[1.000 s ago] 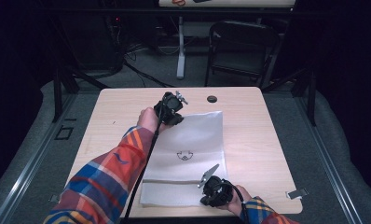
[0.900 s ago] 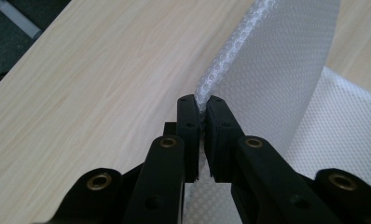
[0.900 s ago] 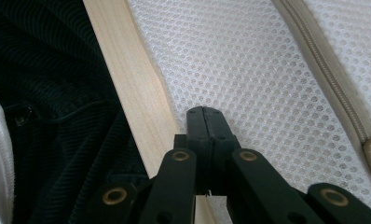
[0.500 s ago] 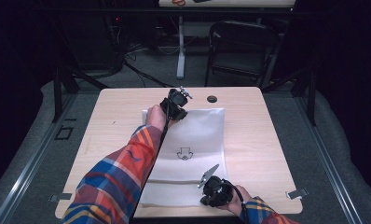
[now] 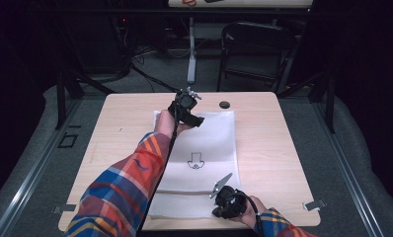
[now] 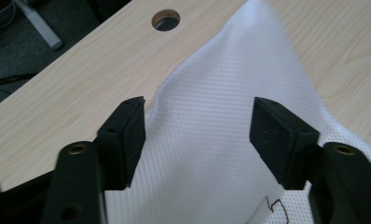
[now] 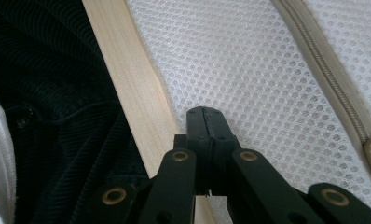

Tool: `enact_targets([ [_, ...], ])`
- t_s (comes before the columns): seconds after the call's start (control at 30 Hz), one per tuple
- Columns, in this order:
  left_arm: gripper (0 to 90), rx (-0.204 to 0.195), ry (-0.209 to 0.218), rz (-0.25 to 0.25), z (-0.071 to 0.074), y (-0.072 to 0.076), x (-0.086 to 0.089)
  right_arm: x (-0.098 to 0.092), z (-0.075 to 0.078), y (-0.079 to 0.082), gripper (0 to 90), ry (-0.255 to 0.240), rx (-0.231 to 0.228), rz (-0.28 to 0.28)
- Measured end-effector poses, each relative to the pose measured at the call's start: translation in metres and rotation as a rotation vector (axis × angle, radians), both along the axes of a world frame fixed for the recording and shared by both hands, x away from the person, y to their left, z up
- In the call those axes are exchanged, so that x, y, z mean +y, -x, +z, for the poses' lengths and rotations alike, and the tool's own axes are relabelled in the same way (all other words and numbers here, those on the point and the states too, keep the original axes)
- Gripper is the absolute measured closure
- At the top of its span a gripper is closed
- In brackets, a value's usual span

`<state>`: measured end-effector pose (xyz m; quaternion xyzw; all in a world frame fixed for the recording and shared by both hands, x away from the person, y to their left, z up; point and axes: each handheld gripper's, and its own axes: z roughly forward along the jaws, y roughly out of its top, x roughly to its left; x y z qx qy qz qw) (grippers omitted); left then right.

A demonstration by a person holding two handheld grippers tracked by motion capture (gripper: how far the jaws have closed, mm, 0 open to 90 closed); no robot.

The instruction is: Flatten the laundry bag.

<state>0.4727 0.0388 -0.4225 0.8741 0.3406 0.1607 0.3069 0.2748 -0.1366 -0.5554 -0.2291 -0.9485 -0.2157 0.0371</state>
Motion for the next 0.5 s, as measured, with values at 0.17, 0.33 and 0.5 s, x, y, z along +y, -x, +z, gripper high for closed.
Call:
enact_targets([
  [0.17,23.9,0.031,0.049,-0.024,-0.002,0.009,0.007,0.000,-0.001,0.001,82.0,-0.032,0.015,-0.005],
  [0.33,20.1,0.048,0.071,-0.071,-0.012,0.027,0.013,0.006,0.007,0.006,64.5,-0.033,-0.022,0.033],
  [0.5,17.3,0.064,0.078,-0.111,-0.023,0.048,0.019,-0.003,0.018,0.002,36.5,-0.053,-0.059,-0.023],
])
